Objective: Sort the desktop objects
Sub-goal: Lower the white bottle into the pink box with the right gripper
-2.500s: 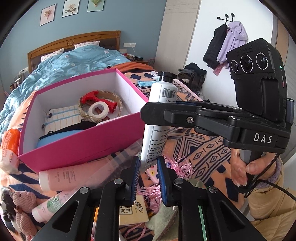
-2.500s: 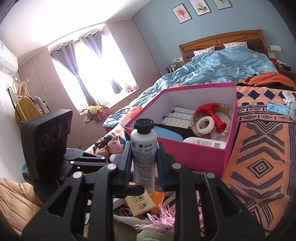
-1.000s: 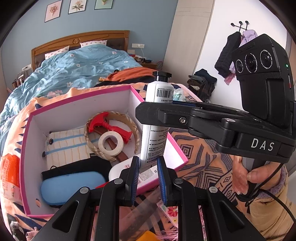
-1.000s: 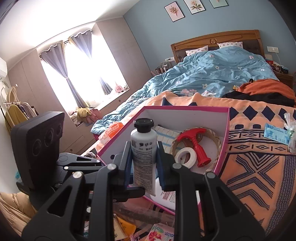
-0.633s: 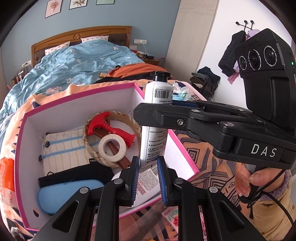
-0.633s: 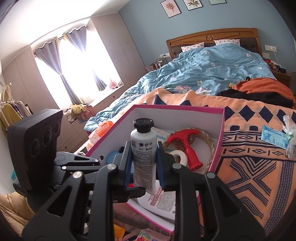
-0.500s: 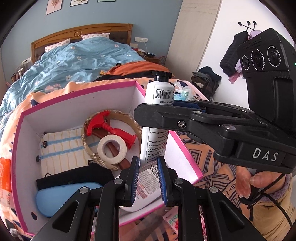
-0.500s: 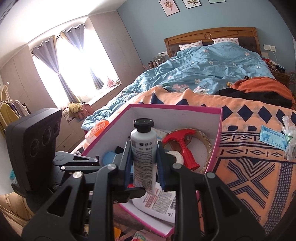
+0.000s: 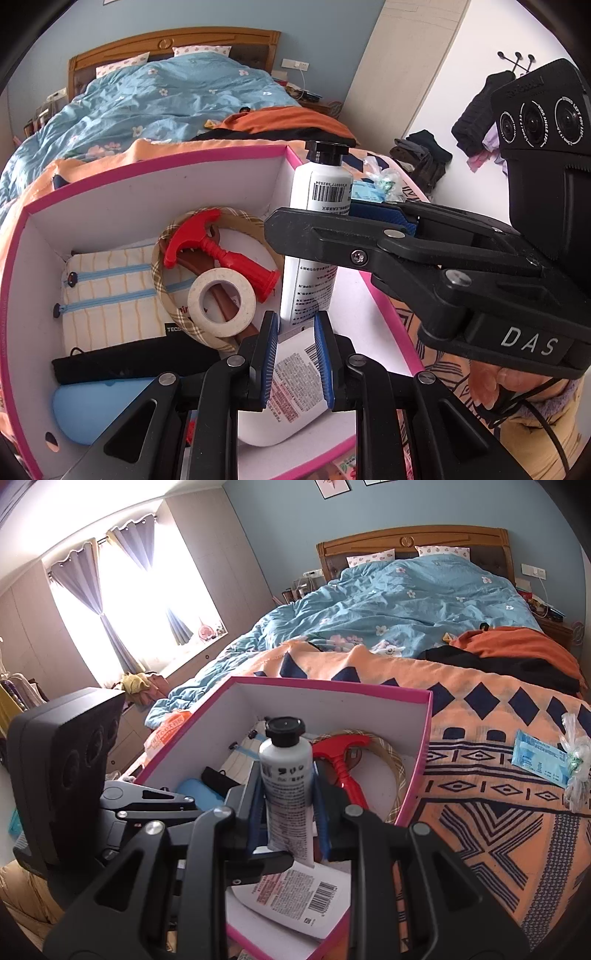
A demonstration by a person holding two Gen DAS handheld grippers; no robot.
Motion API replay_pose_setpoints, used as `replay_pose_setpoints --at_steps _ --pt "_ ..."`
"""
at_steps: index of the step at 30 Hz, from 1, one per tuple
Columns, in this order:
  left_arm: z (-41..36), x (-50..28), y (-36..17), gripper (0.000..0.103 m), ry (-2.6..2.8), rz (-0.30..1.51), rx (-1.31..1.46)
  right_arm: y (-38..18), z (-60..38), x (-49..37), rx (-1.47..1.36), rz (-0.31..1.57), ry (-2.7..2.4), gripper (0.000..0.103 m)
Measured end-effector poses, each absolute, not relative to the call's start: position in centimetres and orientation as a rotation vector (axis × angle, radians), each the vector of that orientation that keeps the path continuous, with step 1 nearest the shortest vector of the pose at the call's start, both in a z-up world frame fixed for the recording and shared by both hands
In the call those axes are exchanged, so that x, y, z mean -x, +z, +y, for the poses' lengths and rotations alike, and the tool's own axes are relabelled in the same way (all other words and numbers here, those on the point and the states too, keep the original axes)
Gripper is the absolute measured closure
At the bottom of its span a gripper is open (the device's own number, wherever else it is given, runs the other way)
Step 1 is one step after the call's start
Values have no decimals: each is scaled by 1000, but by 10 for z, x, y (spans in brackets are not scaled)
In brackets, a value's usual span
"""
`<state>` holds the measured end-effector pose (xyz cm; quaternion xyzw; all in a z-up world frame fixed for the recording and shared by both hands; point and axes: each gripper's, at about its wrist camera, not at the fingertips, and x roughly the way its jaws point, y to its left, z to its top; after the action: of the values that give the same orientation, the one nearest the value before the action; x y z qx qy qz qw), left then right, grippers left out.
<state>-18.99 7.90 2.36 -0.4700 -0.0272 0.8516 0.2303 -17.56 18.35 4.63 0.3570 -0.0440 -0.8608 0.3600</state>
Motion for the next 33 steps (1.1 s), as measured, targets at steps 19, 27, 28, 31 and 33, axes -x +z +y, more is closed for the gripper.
replay_pose_setpoints --at_steps 19,27,28,31,33 --pt "75 221 -7 83 2322 -164 1454 25 170 201 -1068 10 -2229 76" --pt "77 224 -11 83 2314 -174 1484 20 165 207 -1114 50 -2222 76" --pt "77 224 -10 84 2315 -172 1483 20 164 208 -1118 53 -2223 76" --pt "75 226 -11 84 2311 -176 1491 19 164 214 -1138 63 -2238 75" --pt "74 227 -10 84 2316 -170 1488 19 163 217 -1150 91 -2272 74"
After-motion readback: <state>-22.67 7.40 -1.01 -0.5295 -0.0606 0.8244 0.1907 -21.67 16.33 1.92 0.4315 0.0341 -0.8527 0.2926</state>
